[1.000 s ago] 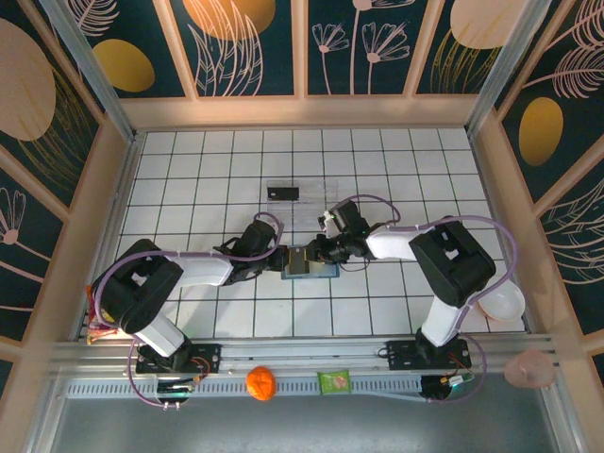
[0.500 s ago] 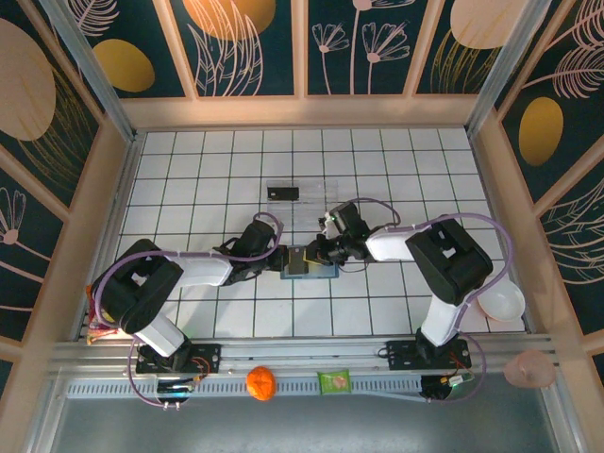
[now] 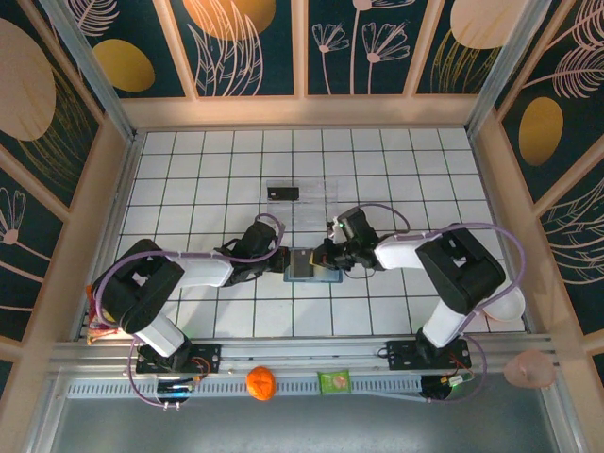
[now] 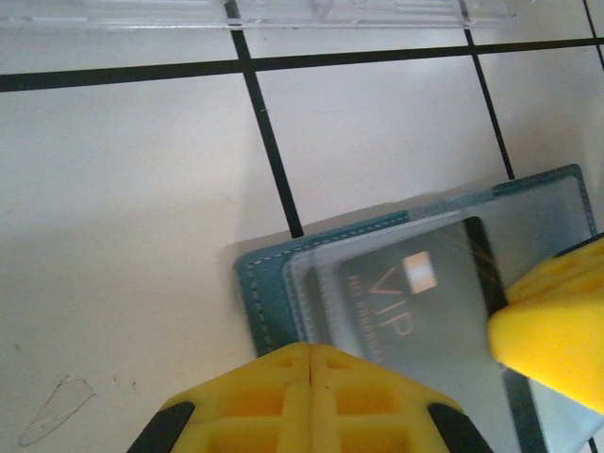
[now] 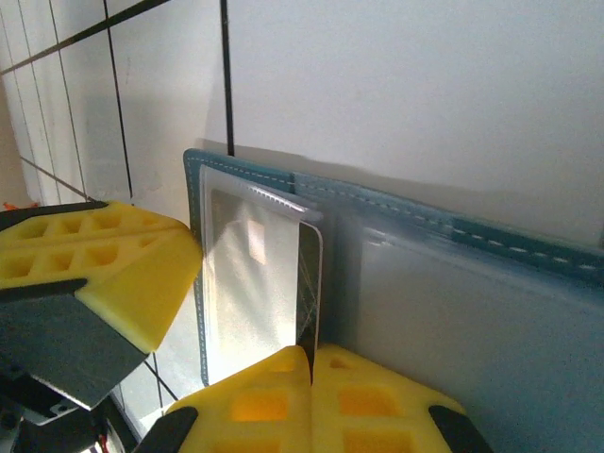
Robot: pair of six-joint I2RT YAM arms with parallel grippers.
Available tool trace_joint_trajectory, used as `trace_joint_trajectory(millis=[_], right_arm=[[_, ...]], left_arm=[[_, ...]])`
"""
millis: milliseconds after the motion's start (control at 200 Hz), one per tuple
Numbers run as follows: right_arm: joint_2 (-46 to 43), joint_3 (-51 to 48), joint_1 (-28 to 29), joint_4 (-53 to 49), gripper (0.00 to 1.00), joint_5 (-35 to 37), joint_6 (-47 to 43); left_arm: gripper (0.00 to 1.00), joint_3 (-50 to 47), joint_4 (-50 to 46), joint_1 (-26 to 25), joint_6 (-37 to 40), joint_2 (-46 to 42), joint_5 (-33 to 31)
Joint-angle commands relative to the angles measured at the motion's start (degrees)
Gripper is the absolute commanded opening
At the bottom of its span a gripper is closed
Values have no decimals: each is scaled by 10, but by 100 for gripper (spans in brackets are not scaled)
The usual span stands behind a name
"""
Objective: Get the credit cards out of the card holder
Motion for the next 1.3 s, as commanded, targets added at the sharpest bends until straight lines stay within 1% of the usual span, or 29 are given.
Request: trace_joint_trajectory(millis=[0,255,390,475,580,636,756,851,946,1156,1296], right_arm=[[-23,-22,-11,-45,0,40,-4],[-58,-28,-22,-78,0,67,-19],[-57,-31,-20,-65,0,53,-23],[-46,-28,-11,-49,0,45,-19],[-36,-18,3,-39,0,51,-17],[-33,-15,5,-34,0,53,-13],[-27,-13,8,-26,0,53,-8],[-26,-10,9,-25,0,54,-8],[-27,-8,10,-26,0,54,-8],[-26,-8,10,-27,0,55,-9],[-23,-6,10,-25,0,54,-9]], left_arm=[[0,-6,-13,0,3,12,-1],[0,-6,-15,0,5,7,-6],[0,-4,-13,0,6,-9,-10],[0,1,-8,1,6,-33,0],[9,10,-5,0,8,-61,13],[11,14,1,0,4,-66,28],[14,19,34,-7,-16,-44,70],[19,32,44,-24,-15,-22,82],[20,46,38,-36,-11,-6,88],[24,61,-15,-42,3,23,96],[21,54,-47,-42,7,41,80]])
